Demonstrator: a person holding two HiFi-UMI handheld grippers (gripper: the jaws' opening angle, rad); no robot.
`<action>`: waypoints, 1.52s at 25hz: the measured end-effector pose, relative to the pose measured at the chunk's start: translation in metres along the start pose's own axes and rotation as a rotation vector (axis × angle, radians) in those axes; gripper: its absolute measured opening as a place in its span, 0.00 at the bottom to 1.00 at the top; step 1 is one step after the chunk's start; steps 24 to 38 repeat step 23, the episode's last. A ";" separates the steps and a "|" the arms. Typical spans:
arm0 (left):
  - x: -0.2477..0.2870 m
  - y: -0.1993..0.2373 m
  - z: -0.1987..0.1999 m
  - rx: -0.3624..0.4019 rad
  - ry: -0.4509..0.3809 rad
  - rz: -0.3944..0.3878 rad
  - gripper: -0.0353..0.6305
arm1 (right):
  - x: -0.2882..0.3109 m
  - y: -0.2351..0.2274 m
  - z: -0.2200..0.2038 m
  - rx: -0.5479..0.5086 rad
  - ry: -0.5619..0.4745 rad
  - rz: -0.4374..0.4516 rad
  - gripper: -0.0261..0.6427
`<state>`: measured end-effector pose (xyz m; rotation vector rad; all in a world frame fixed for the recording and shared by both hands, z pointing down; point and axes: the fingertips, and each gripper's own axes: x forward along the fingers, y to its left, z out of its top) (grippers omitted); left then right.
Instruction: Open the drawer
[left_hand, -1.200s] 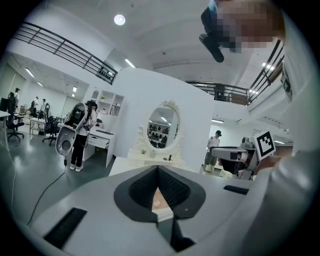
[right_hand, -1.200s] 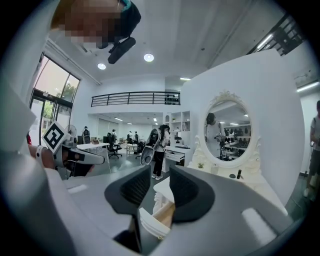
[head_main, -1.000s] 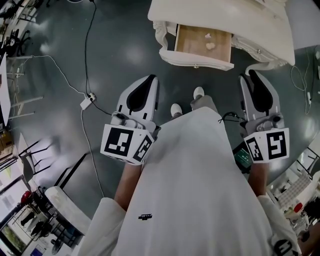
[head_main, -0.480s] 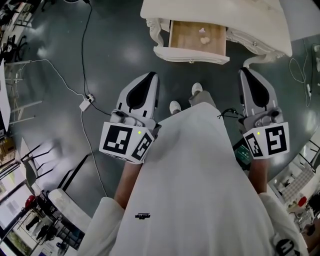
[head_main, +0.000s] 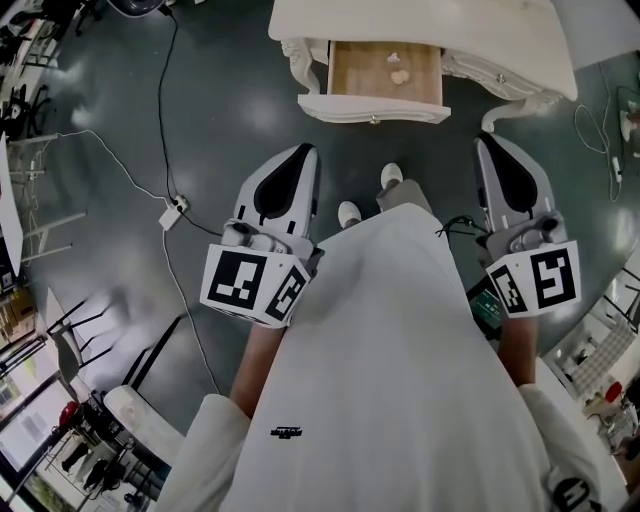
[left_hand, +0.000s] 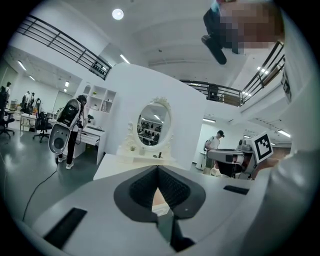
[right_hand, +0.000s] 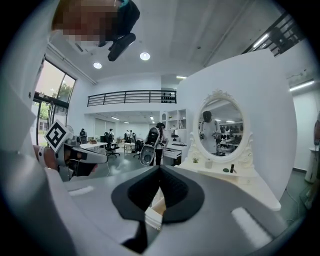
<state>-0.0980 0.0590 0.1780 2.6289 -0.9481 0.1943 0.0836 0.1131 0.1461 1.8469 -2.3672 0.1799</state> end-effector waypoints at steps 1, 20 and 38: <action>0.001 -0.001 0.000 0.001 0.000 -0.003 0.07 | -0.001 -0.001 0.000 0.001 -0.001 -0.003 0.06; -0.001 -0.006 -0.008 0.001 0.010 -0.015 0.07 | -0.010 0.000 -0.004 0.016 -0.002 -0.013 0.06; -0.003 -0.006 -0.010 0.000 0.012 -0.012 0.07 | -0.011 0.002 -0.006 0.018 -0.001 -0.011 0.06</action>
